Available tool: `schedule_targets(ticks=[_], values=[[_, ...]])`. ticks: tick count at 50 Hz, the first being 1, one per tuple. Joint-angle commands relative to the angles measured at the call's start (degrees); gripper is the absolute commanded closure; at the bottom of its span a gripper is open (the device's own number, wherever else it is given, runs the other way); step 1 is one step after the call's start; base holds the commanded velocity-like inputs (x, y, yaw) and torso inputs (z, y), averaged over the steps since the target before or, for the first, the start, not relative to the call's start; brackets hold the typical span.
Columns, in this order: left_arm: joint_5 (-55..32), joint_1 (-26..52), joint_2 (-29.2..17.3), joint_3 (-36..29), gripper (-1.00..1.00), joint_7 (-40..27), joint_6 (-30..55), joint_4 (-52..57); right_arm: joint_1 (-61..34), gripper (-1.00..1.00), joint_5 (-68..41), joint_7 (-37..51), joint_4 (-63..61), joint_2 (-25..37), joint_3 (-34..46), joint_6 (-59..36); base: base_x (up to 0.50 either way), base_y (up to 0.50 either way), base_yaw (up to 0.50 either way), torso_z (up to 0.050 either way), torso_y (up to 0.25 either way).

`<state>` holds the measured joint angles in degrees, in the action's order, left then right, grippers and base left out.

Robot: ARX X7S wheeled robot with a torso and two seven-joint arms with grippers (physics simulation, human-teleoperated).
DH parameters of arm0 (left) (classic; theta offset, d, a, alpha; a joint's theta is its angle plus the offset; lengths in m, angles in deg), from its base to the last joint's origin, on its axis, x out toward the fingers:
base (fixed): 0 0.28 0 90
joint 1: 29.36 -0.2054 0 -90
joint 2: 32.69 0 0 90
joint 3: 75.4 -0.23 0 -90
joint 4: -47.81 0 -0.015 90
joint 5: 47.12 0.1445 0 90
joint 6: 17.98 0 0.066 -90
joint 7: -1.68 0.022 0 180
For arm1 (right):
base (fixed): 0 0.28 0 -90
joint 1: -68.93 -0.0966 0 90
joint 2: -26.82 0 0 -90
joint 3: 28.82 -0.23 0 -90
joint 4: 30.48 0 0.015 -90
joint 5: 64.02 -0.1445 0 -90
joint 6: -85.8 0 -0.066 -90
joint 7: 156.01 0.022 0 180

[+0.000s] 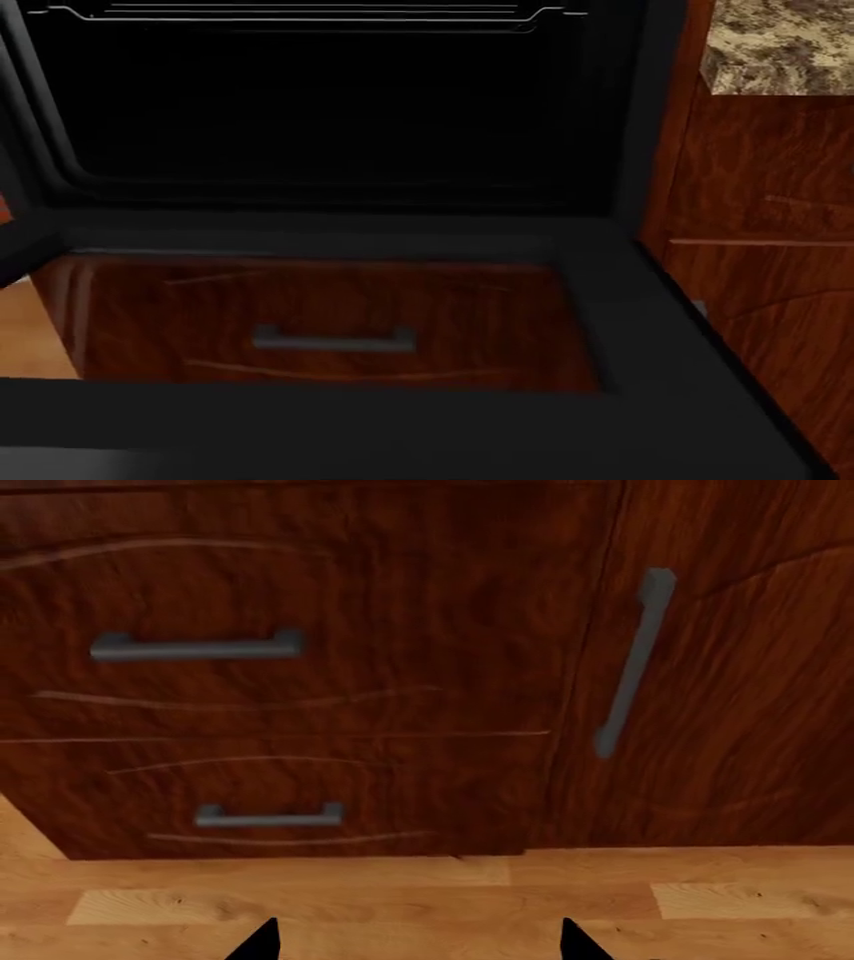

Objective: Close the oven door

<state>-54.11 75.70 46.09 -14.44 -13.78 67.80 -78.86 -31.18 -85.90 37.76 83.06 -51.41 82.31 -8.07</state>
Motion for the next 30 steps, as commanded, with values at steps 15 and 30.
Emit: schedule_targets(ticks=[15,30], values=[[-0.7,-0.4,-0.8,-0.3,-1.0,-0.4,1.5,2.4,0.0,-1.0,-1.1,-0.3,0.2,0.1,0.0,0.7,0.14,0.09,0.0,0.0,0.0],[-0.7,-0.5,-0.9,-0.7,-1.0,-0.7,1.5,2.7,0.1,-1.0,-0.9,0.0,0.0,0.3,0.6,0.7,0.24,0.02,0.0,0.0,0.0]])
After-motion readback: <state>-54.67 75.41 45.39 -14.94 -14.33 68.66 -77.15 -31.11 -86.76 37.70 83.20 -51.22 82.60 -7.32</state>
